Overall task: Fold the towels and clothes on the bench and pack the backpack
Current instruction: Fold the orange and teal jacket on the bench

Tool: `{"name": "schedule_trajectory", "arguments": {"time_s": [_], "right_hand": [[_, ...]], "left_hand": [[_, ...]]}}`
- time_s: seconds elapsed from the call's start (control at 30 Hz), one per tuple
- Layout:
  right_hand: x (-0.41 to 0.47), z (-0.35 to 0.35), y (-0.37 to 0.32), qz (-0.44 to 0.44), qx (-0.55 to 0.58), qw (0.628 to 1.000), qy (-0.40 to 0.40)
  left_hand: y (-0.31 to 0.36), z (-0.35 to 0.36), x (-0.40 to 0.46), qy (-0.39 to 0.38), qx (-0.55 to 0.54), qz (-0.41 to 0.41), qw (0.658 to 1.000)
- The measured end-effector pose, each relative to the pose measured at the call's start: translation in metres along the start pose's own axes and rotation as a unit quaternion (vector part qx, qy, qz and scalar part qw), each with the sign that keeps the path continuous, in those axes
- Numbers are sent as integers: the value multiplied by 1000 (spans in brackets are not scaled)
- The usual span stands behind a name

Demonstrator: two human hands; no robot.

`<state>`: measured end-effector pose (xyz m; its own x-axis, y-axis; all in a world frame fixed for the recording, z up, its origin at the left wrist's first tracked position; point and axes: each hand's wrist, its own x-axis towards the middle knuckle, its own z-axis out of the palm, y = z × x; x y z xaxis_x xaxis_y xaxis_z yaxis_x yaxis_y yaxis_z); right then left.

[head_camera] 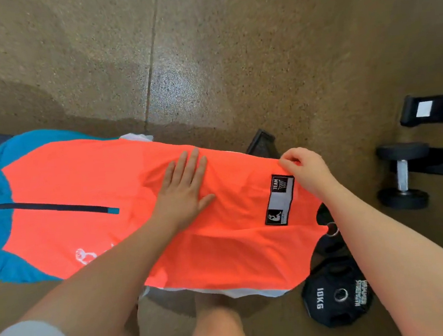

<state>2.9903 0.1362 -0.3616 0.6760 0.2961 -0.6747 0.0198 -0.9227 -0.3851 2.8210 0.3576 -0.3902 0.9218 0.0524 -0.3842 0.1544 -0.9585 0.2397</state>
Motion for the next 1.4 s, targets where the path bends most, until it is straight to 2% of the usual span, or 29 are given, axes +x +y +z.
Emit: {"name": "schedule_trajectory", "arguments": {"time_s": [0.07,0.2,0.23,0.3,0.37,0.53,0.63,0.83,0.93,1.07,1.23,1.3,1.4], "right_hand": [[8,-4,1,-14,2,1000,8],[23,3,9,41,-80,988,125],[20,7,13,55,-60,985,154],[2,17,23,90,68,977,183],[-28,31,39,136,185,959,165],[-114,79,79,255,312,911,85],[-149,108,82,293,385,868,113],[-192,149,78,293,346,863,221],[-202,160,81,310,352,847,252],[-211,171,90,317,349,840,268],[-219,169,90,280,480,781,286],[-229,162,90,248,489,783,292],[-250,150,93,193,469,809,298]], "left_hand": [[-2,-1,6,11,3,-23,1000],[-2,-4,19,32,5,-49,998],[0,-4,19,39,1,-55,998],[5,-3,15,53,-9,-60,997],[9,-1,3,54,-12,-30,998],[19,19,-43,27,14,124,992],[23,34,-73,48,25,184,981],[17,59,-132,106,80,295,946],[21,55,-152,117,88,233,961],[30,60,-168,39,93,174,979],[41,62,-167,6,47,127,991],[41,59,-170,28,37,136,990],[40,47,-184,85,53,178,979]]}}
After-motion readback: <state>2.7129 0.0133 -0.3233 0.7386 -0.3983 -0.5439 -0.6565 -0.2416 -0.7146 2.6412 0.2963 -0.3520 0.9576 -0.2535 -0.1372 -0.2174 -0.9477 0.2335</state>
